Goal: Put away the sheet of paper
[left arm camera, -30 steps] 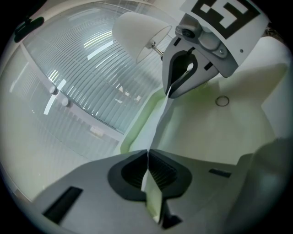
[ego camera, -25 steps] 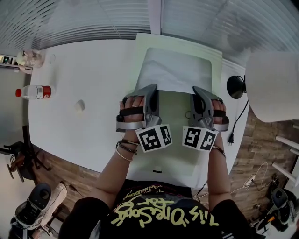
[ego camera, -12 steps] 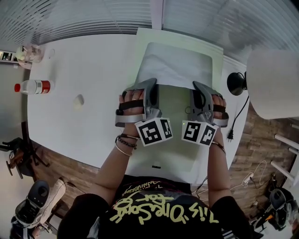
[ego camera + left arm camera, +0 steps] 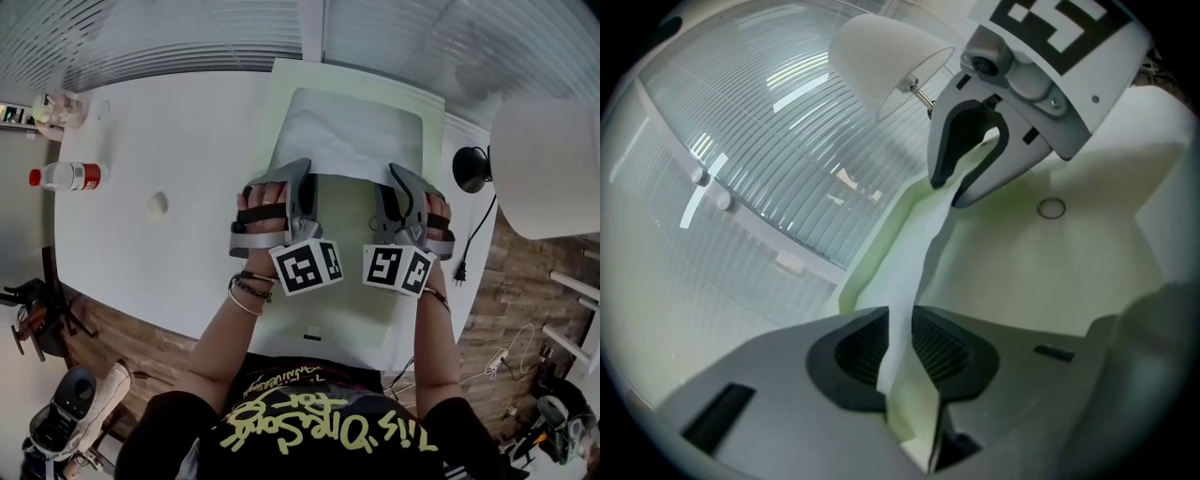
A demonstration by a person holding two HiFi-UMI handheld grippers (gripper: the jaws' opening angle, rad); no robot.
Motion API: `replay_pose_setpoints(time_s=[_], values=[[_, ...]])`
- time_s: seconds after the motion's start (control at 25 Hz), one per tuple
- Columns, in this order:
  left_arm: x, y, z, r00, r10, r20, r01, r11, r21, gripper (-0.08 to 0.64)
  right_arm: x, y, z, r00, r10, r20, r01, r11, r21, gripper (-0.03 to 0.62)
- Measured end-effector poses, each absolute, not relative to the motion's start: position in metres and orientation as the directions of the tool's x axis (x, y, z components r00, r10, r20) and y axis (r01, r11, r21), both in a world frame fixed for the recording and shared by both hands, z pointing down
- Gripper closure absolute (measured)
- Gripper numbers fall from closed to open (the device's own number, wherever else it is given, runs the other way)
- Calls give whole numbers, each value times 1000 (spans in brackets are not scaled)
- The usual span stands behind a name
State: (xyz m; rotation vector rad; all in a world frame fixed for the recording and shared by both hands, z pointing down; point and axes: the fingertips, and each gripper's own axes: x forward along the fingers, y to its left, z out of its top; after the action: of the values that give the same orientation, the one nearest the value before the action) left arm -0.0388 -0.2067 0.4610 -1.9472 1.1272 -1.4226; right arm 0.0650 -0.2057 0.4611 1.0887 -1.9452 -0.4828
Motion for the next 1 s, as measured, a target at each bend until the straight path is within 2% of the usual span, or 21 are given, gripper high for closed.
replay_pose_setpoints(time_s=[0.04,0.36,1.0], values=[[-38,-206,462,124,-828,546,-334,-553,-763,486,64,-205,462,-279,-829,485,-513,555,655,480],[-48,-209,462,99,-826,554,-327,-553,-766,397,59,-203,462,-285,-824,490,-515,563,646,441],[-57,-203,471,69,-806,588,-299,-579,-758,362,52,-194,470,-295,-799,524,-486,598,638,374]])
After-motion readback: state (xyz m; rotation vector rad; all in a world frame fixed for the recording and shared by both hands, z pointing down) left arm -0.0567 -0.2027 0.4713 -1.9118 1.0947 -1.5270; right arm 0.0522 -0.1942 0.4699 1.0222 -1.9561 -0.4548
